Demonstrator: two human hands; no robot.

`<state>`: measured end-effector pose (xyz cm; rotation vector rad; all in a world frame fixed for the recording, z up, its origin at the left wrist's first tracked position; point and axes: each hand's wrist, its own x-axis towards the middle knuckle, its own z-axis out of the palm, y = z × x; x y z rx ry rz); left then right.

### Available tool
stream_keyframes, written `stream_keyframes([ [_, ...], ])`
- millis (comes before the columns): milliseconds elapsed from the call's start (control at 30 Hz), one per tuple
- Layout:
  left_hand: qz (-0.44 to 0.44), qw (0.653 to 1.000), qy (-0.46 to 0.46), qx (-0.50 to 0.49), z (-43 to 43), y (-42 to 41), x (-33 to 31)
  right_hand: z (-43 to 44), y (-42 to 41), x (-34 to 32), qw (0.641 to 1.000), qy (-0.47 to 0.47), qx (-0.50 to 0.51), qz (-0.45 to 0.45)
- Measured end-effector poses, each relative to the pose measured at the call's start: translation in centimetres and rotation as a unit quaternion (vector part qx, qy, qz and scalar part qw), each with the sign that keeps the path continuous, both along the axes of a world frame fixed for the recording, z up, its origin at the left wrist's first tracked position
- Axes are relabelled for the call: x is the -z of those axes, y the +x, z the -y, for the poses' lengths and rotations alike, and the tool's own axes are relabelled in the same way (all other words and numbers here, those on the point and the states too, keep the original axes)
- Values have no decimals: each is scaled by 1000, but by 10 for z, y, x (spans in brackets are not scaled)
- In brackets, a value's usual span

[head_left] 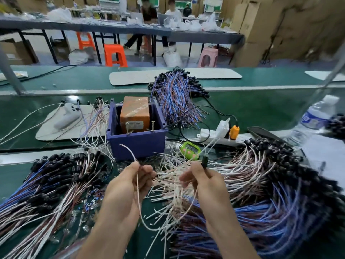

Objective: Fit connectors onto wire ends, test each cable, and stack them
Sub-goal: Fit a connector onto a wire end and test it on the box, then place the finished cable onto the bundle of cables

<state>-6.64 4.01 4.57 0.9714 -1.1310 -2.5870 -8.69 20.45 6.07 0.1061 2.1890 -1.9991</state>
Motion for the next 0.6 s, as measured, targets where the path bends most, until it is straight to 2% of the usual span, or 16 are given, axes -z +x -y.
stream_keyframes([
  [67,3,1000,-22,14,-11,-4,0,-23,-4,-4,997,64,6,-33],
  [200,15,995,-68,71,-31,-17,0,-72,-26,-18,988,96,88,-79],
  [267,35,989,-119,84,-34,-22,5,-97,-44,-29,982,141,93,-82],
  [333,64,975,-195,83,-33,-27,10,-121,-65,-39,969,228,78,-61],
  [400,82,955,-271,85,-32,-32,15,-141,-87,-46,933,352,55,-42],
  [500,92,912,-374,143,-37,-40,22,-156,-115,-47,841,539,18,-41],
  [533,98,898,-397,163,-39,-41,23,-157,-122,-44,815,578,21,-43],
  [600,121,875,-432,183,-43,-43,25,-157,-130,-37,792,606,50,-48],
])
